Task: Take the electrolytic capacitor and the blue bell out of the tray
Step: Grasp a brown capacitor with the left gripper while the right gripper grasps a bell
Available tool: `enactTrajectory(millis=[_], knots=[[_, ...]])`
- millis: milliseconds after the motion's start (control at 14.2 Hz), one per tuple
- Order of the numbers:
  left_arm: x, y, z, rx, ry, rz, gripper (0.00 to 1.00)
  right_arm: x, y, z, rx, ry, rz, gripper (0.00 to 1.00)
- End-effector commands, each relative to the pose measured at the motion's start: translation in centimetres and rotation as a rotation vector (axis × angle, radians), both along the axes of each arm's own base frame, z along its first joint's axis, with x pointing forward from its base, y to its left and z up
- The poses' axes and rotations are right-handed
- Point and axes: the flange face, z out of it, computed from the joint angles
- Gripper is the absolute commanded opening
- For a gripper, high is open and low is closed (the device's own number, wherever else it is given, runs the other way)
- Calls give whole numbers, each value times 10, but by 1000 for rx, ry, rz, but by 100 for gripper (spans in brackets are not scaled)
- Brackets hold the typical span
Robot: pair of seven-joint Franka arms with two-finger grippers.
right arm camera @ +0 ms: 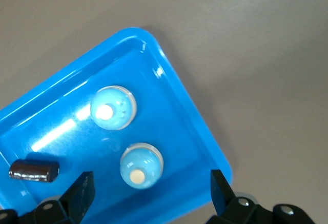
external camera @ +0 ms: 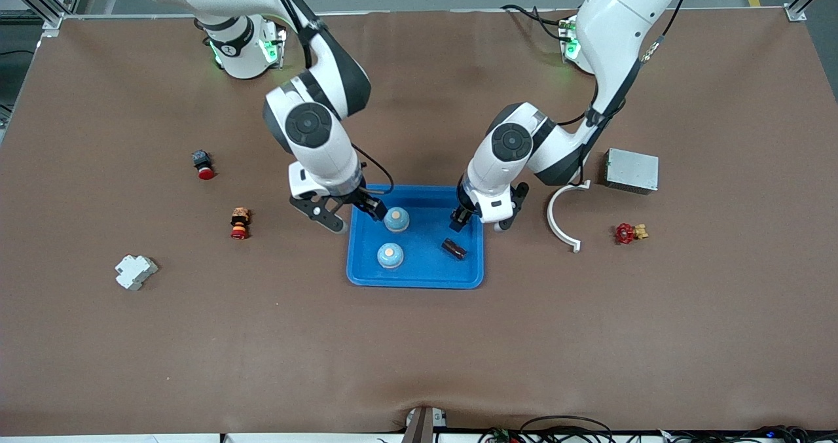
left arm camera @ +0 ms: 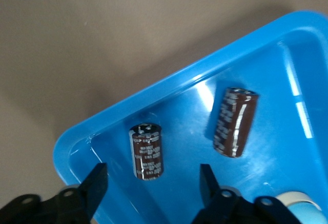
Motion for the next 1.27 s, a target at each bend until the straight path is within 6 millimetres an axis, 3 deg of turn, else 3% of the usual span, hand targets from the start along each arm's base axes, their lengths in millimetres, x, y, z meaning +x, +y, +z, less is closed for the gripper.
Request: enactTrajectory(millis=[0, 422, 633, 703, 774, 844, 1055, 1196], knots=[[1, -1, -15, 1, -12, 13, 74, 16, 11, -29, 14, -17, -22, 100], [-7, -1, -29, 10, 7, 6, 42, 19, 29, -79, -12, 5, -25, 100], [-5, 1, -31, 5, 2, 10, 38, 6, 41, -94, -25, 21, -15, 100], [-3, 1, -30, 2, -3, 10, 31, 1, 47, -100, -31, 26, -17, 100], [-2, 2, -28, 0, -5, 13, 16, -6, 55, -104, -35, 28, -8, 100], [0, 2, -22, -1, -12, 17, 0, -8, 58, -106, -34, 26, -10, 100], [11, 8, 28, 1, -52, 49, 0, -14, 63, -115, -38, 33, -15, 100], [33, 37, 61, 13, -80, 84, 0, -16, 67, -118, -31, 25, -9, 100]])
